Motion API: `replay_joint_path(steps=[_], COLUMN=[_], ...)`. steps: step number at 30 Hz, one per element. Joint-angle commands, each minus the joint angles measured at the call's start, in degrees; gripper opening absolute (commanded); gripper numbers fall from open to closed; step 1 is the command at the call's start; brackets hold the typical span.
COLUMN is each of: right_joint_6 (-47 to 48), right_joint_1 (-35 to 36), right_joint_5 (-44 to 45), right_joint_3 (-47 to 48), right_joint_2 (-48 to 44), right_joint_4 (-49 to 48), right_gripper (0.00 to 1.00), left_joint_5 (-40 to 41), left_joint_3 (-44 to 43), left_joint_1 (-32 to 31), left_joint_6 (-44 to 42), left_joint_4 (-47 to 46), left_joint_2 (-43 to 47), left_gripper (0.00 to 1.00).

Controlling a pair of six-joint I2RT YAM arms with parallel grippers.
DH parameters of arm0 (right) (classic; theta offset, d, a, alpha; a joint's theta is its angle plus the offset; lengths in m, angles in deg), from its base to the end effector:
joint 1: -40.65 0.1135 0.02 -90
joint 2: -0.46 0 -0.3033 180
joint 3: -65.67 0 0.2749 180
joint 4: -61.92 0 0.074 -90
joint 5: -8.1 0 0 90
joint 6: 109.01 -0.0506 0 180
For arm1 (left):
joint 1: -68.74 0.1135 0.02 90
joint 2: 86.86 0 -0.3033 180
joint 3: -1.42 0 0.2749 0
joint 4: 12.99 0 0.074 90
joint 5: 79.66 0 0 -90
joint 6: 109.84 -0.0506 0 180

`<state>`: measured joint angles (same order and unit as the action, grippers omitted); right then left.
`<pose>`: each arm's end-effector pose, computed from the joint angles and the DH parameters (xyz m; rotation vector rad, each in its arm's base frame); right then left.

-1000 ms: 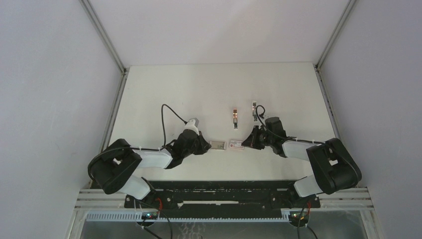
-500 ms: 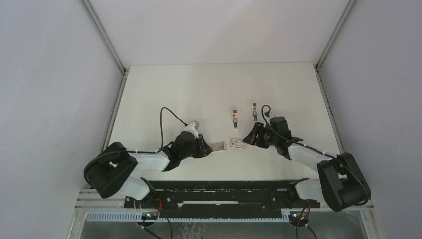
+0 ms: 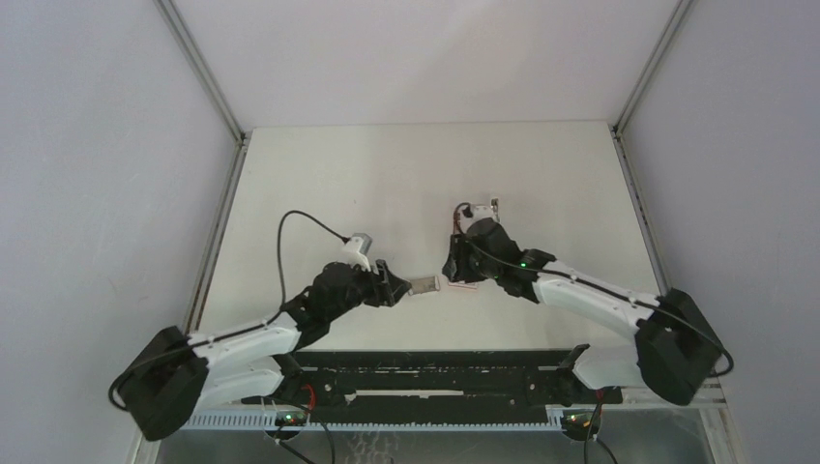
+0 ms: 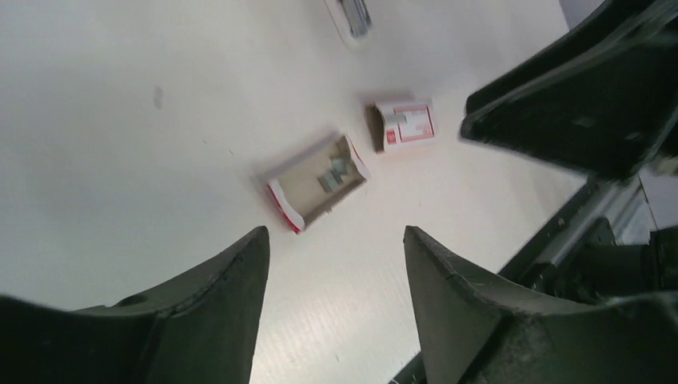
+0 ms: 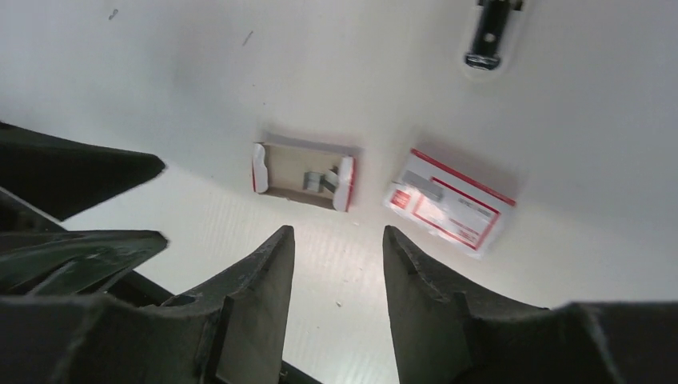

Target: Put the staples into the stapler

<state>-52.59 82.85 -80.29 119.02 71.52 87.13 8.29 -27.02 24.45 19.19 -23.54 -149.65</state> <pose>0.2044 0.1834 0.2319 -0.1661 2.4000 0.6170 0.1578 -0.1565 0.1779 0.1220 2.1175 -0.9474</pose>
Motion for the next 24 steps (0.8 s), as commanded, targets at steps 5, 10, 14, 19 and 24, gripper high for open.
replay_joint_path(steps=[5, 10, 14, 19, 24], right_joint_6=[-3.29, -4.76, -5.78, -6.45, -5.89], right_joint_1=[8.89, 11.27, 12.8, 13.32, 13.32], right_joint_5=[8.92, 10.91, 13.48, 14.12, 14.8], right_joint_3=[13.17, 19.34, 23.28, 24.58, 25.98], right_joint_2=[15.55, 22.89, 27.43, 29.68, 31.05], right_joint_4=[5.29, 7.83, 11.79, 12.36, 13.0], right_gripper=[0.43, 0.41, 0.4, 0.39, 0.38], left_joint_5=[12.66, 16.05, 17.69, 17.59, 18.45], left_joint_3=[2.12, -1.62, 0.11, 0.27, 0.46], left_joint_1=[2.17, 2.19, 2.27, 2.27, 2.28], left_joint_6=[-7.82, -15.03, -15.54, -15.78, -16.0], left_joint_4=[10.95, 20.21, 20.09, 20.77, 21.47], left_joint_2=[17.61, 20.47, 21.65, 23.74, 24.7], left_gripper=[0.75, 0.76, 0.76, 0.77, 0.77])
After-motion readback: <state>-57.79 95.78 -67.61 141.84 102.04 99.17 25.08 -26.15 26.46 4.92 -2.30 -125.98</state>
